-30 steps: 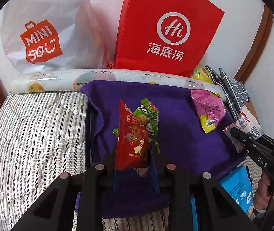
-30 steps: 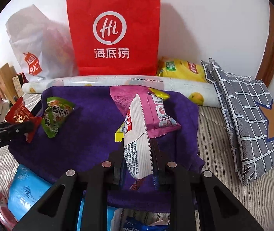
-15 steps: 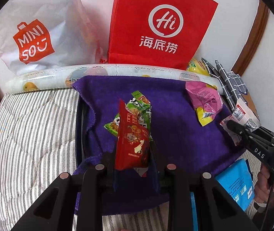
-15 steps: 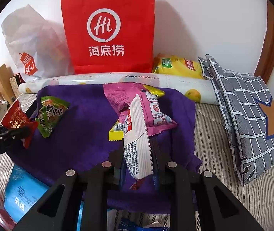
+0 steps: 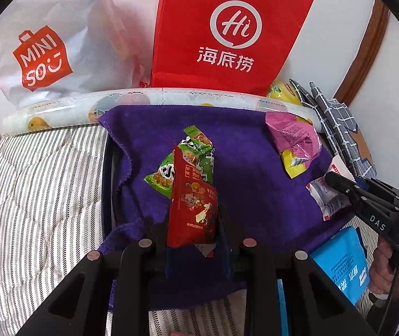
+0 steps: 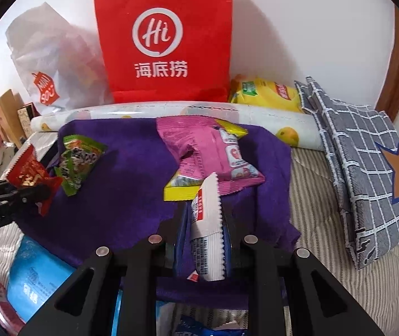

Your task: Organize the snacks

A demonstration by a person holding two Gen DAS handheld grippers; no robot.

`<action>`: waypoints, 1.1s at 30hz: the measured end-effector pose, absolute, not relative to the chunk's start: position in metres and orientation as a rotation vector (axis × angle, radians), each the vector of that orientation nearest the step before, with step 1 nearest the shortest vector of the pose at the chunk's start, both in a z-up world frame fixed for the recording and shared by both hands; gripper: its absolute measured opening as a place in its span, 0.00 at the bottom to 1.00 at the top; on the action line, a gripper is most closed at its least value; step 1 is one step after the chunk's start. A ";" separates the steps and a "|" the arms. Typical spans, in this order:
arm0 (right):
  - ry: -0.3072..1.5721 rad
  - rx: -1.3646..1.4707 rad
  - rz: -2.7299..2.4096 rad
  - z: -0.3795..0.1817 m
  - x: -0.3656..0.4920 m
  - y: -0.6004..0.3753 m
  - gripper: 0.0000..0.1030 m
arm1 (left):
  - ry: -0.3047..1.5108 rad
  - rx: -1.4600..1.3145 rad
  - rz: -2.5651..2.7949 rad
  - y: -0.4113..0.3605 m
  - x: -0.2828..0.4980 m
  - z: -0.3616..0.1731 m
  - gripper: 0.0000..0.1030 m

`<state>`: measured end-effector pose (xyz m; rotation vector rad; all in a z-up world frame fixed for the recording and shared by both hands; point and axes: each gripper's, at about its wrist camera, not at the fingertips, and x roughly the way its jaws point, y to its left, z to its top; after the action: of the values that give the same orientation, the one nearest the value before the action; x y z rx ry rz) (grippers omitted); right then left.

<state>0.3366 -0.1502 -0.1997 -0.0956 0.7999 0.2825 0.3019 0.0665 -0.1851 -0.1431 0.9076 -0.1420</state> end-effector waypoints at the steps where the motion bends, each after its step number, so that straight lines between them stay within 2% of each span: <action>1: 0.795 -0.093 0.290 -0.199 0.336 -0.150 0.22 | 0.909 -0.142 -0.143 0.066 0.302 -0.185 0.25; 4: 0.787 -0.087 0.311 -0.196 0.333 -0.148 0.24 | 0.913 -0.139 -0.146 0.066 0.302 -0.186 0.25; 8: 0.769 -0.070 0.322 -0.191 0.330 -0.149 0.37 | 0.911 -0.142 -0.148 0.066 0.302 -0.186 0.25; 14: 0.713 -0.031 0.324 -0.184 0.326 -0.154 0.52 | 0.904 -0.143 -0.160 0.064 0.301 -0.184 0.26; 15: 0.708 -0.028 0.323 -0.183 0.326 -0.155 0.54 | 0.904 -0.143 -0.161 0.064 0.301 -0.184 0.28; 19: 0.696 -0.015 0.313 -0.181 0.325 -0.158 0.63 | 0.891 -0.142 -0.149 0.065 0.300 -0.181 0.49; 21: 0.695 -0.001 0.308 -0.180 0.325 -0.160 0.68 | 0.877 -0.145 -0.147 0.066 0.299 -0.177 0.55; 25: 0.699 0.018 0.296 -0.180 0.326 -0.164 0.71 | 0.853 -0.143 -0.147 0.065 0.296 -0.171 0.62; 27: 0.698 0.022 0.281 -0.179 0.326 -0.165 0.75 | 0.841 -0.137 -0.157 0.063 0.294 -0.169 0.64; 30: 0.700 0.005 0.246 -0.178 0.326 -0.164 0.83 | 0.825 -0.126 -0.159 0.060 0.291 -0.165 0.73; 33: 0.686 -0.020 0.203 -0.177 0.325 -0.164 0.85 | 0.817 -0.101 -0.131 0.057 0.289 -0.161 0.78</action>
<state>0.3250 -0.1636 -0.1768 -0.0198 0.6857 0.2033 0.2891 0.0565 -0.1613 -0.1009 0.8169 -0.1306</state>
